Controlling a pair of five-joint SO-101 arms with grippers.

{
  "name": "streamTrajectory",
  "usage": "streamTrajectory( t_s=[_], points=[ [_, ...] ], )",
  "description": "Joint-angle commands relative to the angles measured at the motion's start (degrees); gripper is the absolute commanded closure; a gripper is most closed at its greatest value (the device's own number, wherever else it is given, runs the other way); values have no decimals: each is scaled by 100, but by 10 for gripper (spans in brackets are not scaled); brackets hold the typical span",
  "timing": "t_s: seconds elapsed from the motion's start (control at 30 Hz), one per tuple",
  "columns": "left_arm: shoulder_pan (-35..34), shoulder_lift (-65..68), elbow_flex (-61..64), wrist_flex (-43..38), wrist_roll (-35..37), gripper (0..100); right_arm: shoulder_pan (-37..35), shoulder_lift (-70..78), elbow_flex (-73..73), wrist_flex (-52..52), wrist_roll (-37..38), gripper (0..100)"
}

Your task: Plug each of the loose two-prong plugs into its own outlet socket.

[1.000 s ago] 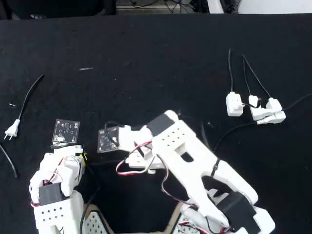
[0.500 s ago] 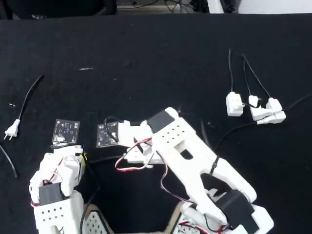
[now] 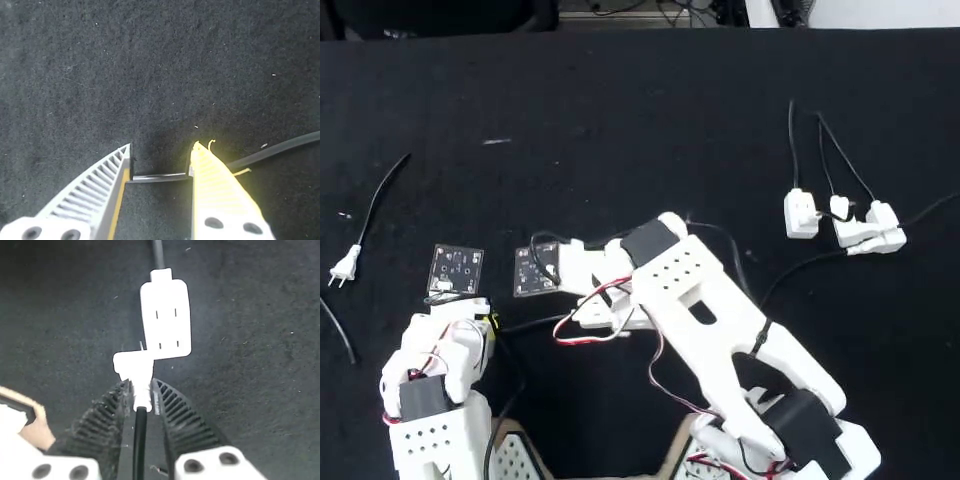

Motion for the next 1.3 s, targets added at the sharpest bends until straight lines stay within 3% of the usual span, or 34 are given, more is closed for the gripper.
streamTrajectory(
  t_s=[0.0,0.2,0.53,1.27],
  points=[
    [-57,-53,31,26,-44,805,79,-22,-664,404,97,988],
    [-57,-53,31,26,-44,805,79,31,-1174,404,202,988],
    [-57,-53,31,26,-44,805,79,22,-462,-545,211,988],
    [-57,-53,31,26,-44,805,105,505,-716,-457,220,988]
  ],
)
